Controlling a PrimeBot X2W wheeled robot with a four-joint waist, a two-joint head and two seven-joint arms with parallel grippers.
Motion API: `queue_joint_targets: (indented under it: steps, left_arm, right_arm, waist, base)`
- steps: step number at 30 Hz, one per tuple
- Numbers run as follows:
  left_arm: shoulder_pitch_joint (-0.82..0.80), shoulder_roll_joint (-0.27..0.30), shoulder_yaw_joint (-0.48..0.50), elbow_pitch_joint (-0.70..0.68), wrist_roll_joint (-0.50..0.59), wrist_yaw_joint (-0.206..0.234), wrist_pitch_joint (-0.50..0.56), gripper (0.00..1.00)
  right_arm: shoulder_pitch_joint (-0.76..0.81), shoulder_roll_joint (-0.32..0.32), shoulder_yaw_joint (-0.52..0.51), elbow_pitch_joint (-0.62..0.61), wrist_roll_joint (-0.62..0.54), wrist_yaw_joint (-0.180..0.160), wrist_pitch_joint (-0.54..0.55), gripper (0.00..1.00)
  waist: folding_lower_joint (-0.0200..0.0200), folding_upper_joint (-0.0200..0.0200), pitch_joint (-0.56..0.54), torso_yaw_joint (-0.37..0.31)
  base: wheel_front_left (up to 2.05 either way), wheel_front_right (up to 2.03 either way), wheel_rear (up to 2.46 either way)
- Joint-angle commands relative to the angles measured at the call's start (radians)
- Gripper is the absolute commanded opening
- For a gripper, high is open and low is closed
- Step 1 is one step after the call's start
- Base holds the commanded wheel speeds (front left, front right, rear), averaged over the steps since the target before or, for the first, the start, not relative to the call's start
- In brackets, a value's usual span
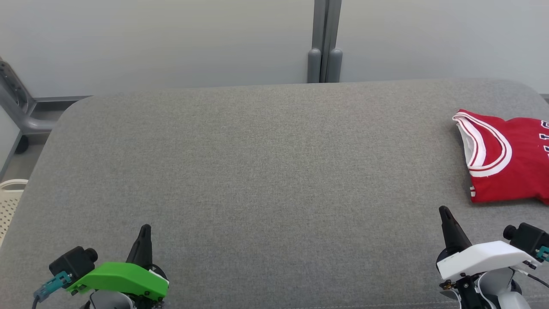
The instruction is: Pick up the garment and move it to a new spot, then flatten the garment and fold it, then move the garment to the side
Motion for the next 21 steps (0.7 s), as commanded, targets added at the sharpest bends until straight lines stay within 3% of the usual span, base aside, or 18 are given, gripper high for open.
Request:
queue_joint_targets:
  steps: [1,21]
  left_arm:
    - [-0.035,-0.001,0.020,-0.002,-0.020,-0.012,0.006,0.00]
    - [-0.095,-0.067,0.103,0.056,-0.181,-0.088,0.058,0.00]
  right_arm:
    - [-0.033,-0.005,-0.009,-0.007,0.033,0.000,0.006,0.00]
    - [-0.070,-0.007,-0.060,0.029,0.269,0.000,0.045,0.00]
  waist:
    - [0.0000,0.0000,0.001,-0.001]
    - [0.0000,0.0000,0.011,-0.010]
  base:
    - [0.00,0.00,0.00]
    - [0.00,0.00,0.00]
